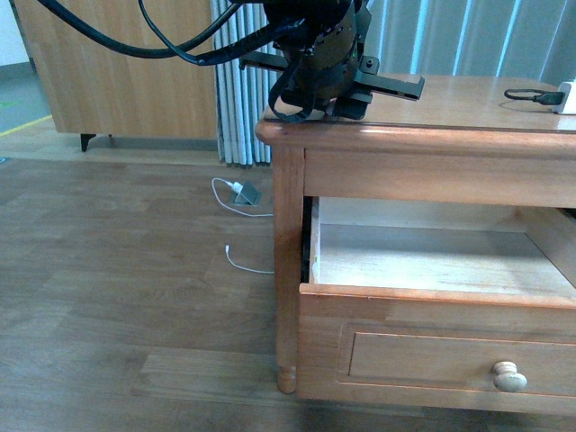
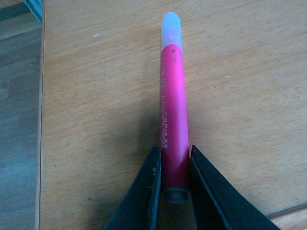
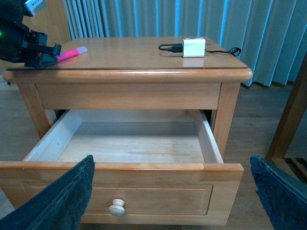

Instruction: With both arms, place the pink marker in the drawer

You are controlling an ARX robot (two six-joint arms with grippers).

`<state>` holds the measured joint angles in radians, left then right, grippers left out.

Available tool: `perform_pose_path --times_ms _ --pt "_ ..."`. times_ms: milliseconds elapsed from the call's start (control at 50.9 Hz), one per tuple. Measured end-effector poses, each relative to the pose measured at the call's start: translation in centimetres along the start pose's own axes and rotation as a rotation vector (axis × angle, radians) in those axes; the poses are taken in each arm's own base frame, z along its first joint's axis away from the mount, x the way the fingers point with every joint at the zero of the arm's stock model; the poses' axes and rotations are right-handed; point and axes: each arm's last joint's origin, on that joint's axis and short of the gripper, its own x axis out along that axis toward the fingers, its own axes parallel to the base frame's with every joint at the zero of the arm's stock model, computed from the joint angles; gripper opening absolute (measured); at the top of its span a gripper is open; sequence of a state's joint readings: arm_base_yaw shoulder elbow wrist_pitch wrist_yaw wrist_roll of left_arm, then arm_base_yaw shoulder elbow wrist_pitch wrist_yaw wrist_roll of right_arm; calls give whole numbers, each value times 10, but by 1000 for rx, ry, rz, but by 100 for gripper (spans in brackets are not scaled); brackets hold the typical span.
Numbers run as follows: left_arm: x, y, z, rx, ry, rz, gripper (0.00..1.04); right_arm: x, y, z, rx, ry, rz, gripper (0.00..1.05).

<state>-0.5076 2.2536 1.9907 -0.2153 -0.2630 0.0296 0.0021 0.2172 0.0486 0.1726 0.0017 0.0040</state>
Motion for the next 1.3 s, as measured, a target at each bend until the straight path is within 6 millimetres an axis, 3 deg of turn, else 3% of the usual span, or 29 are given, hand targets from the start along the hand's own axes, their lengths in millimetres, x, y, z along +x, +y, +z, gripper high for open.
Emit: perform_pose_path --times_ms 275,471,904,1080,1297 --pt "-8 8 -5 -10 -33 -45 15 0 0 0 0 0 0 96" --pt "-28 14 -14 19 -63 -110 15 0 0 0 0 0 0 96" --pt "-117 12 -33 242 -140 -446 15 0 0 0 0 0 0 96" --pt "-108 0 -53 329 -102 -474 15 0 0 0 0 0 0 96" --pt "-53 -27 -92 349 15 -478 15 0 0 0 0 0 0 96"
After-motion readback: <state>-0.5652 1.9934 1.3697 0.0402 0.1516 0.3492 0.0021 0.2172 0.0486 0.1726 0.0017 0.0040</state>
